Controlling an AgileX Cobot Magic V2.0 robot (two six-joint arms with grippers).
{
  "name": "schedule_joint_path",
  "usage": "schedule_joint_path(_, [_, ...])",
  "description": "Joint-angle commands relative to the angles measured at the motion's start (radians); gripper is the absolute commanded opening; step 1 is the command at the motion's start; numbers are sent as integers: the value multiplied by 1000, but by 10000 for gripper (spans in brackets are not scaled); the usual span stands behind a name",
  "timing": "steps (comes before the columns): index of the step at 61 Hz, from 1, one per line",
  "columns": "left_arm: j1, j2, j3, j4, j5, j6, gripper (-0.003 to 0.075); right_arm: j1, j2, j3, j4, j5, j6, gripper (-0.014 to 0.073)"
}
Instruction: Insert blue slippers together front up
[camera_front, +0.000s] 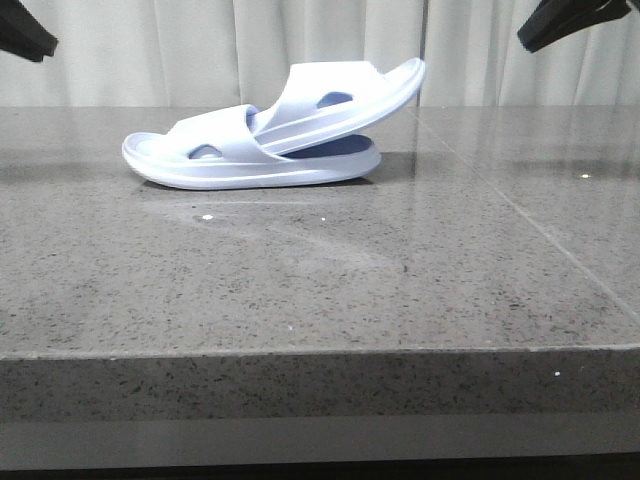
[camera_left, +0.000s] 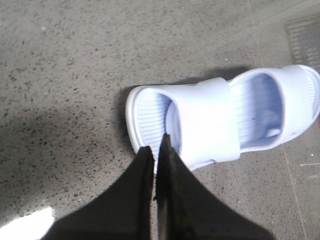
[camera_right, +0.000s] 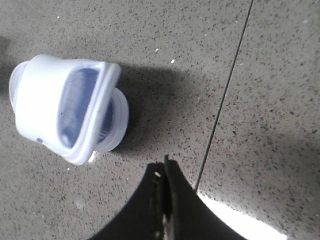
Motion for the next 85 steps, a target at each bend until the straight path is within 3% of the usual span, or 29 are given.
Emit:
schedule_joint_path(1, [0,-86,-26,-56,47,24,-20,9,-94,-31,4,-7,-24,-109])
schedule_joint_path(15, [0,-234,54,-24,-47,64,-20,85,-231,39,-123,-95,-54,-108])
schedule_joint_path(28, [0,-434,219,50,-252,115,-20,146,-413,224,-225,-277,-59,-108])
schedule_joint_path(47, [-6,-723,507,50,-484,210,-20,147,-703,566,-254,-577,-83,-108])
schedule_joint_path(60, [-94,-929,697,55,-616,292,-20,189,-919,776,-255,-781,-138,-108])
schedule_joint_path(74, [-191,-1152,894,93,-715,292,-20,291,-1119,923,-255,-851,-154,-108])
schedule_joint_path(85, [-193,-1359,1018,93,-744,292,-20,325,-1314,1079,-255,-873,-154,-108])
